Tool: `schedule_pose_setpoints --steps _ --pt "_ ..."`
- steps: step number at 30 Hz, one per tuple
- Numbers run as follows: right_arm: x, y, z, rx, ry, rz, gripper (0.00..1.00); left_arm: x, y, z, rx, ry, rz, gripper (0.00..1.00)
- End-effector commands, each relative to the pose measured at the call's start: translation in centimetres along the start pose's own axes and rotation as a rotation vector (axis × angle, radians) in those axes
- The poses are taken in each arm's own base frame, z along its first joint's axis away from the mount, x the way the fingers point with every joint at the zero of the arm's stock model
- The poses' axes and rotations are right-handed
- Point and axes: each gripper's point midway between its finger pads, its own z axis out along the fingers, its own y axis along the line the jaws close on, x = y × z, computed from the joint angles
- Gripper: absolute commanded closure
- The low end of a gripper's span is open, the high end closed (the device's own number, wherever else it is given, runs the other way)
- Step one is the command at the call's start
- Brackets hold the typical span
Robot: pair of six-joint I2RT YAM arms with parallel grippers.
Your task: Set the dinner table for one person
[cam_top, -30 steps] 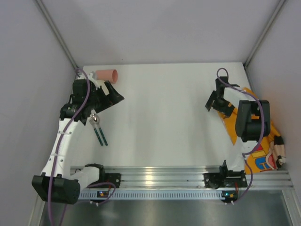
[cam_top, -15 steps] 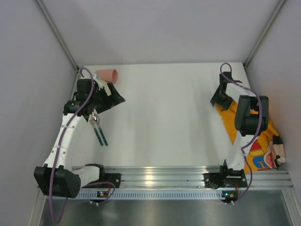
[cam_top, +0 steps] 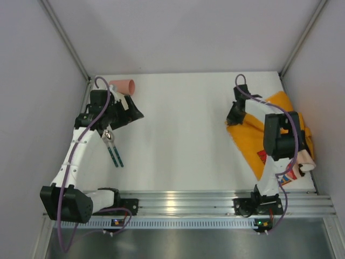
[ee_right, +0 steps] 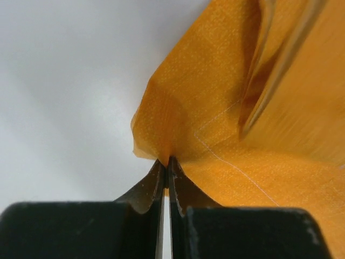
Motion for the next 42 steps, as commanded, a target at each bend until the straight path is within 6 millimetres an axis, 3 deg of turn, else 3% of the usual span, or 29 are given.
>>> schedule_pose_setpoints --steps 1,2,3,4,5,6,8,9,10,11,12,14,15,16,17,18,19,20,21,22,23,25,28,29,31,32,36,39,42 --pt "4.1 14.4 -6.3 -0.367 0.096 -0.042 1.00 -2.1 -1.4 -1.3 0.034 -0.069 0.050 0.04" --pt "4.4 16.9 -7.8 -0.422 0.096 -0.037 1.00 -2.3 -1.4 -1.5 0.029 -0.077 0.055 0.04" --pt "6.2 20.3 -9.4 -0.481 0.127 -0.021 1.00 -2.5 -1.4 -1.6 0.021 -0.084 0.059 0.04" --pt "5.4 23.9 -12.4 -0.585 0.113 -0.018 1.00 -2.7 -1.5 -1.9 0.021 -0.089 0.064 0.04" --pt "5.7 26.1 -13.8 -0.637 0.115 -0.012 1.00 -2.8 -1.6 -2.2 0.021 -0.096 0.070 0.04" --pt "7.6 28.7 -14.4 -0.670 0.163 0.013 1.00 -3.0 -1.6 -2.4 0.016 -0.106 0.073 0.03" --pt "7.5 33.9 -18.3 -0.853 0.165 0.011 0.96 -3.0 -1.5 -2.7 0.011 -0.113 0.077 0.03" --pt "9.2 36.0 -18.0 -0.897 0.211 0.015 0.73 -3.1 -1.5 -2.8 0.012 -0.118 0.076 0.03" --pt "9.2 37.9 -20.3 -0.991 0.231 -0.001 0.44 -3.0 -1.5 -2.9 0.012 -0.119 0.077 0.03" --pt "9.4 39.1 -20.7 -1.032 0.241 -0.005 0.01 -3.0 -1.6 -3.1 0.014 -0.122 0.074 0.03" --pt "10.3 39.9 -19.8 -1.031 0.284 0.006 0.00 -3.1 -1.7 -3.3 0.016 -0.126 0.075 0.03" --pt "10.3 40.2 -20.3 -1.055 0.304 -0.001 0.00 -2.9 -1.8 -3.7 0.019 -0.122 0.077 0.03" --pt "9.7 39.8 -20.8 -1.064 0.281 -0.017 0.00 -2.9 -1.8 -3.9 0.019 -0.129 0.081 0.03" --pt "9.6 38.8 -19.7 -1.035 0.272 -0.016 0.00 -2.9 -1.8 -4.1 0.018 -0.131 0.085 0.03" --pt "8.2 37.7 -20.6 -1.041 0.236 -0.012 0.00 -2.8 -1.8 -4.2 0.017 -0.130 0.086 0.03" --pt "7.6 36.7 -20.1 -1.026 0.208 -0.023 0.00 -2.5 -1.6 -4.1 0.015 -0.125 0.084 0.03" --pt "7.8 34.7 -17.7 -0.961 0.216 -0.008 0.00 -2.4 -1.6 -4.3 0.016 -0.127 0.087 0.02" --pt "5.9 33.0 -18.1 -0.954 0.175 0.011 0.00 -2.2 -1.5 -4.3 0.014 -0.125 0.087 0.03" --pt "5.6 31.6 -17.2 -0.927 0.156 0.003 0.00 -2.0 -1.4 -4.2 0.014 -0.120 0.083 0.03" --pt "6.1 29.2 -14.5 -0.853 0.164 0.020 0.00 -1.9 -1.4 -4.3 0.016 -0.120 0.084 0.02" --pt "4.9 27.3 -14.0 -0.827 0.136 0.038 0.00 -1.8 -1.4 -4.3 0.015 -0.119 0.085 0.02" --pt "5.9 23.8 -10.4 -0.735 0.141 0.035 0.07 -1.8 -1.3 -4.3 0.014 -0.117 0.087 0.03" --pt "6.8 19.8 -6.2 -0.635 0.165 0.055 0.52 -1.8 -1.3 -4.2 0.012 -0.106 0.088 0.03" --pt "6.6 18.6 -5.2 -0.608 0.171 0.075 0.80 -1.8 -1.5 -4.1 0.016 -0.103 0.089 0.03" --pt "7.6 16.4 -3.3 -0.546 0.183 0.090 0.96 -1.8 -1.6 -4.2 0.020 -0.100 0.088 0.03" --pt "7.5 15.6 -3.1 -0.531 0.173 0.092 1.00 -1.7 -1.6 -4.2 0.022 -0.098 0.087 0.03" --pt "9.5 12.0 -1.6 -0.446 0.200 0.112 1.00 -1.5 -1.5 -4.0 0.015 -0.089 0.090 0.03" --pt "10.1 9.7 -1.9 -0.406 0.191 0.139 1.00 -1.5 -1.2 -4.0 -0.003 -0.093 0.095 0.03" --pt "12.2 5.5 -2.1 -0.315 0.196 0.188 1.00 -1.8 -0.8 -3.8 -0.022 -0.099 0.096 0.03"
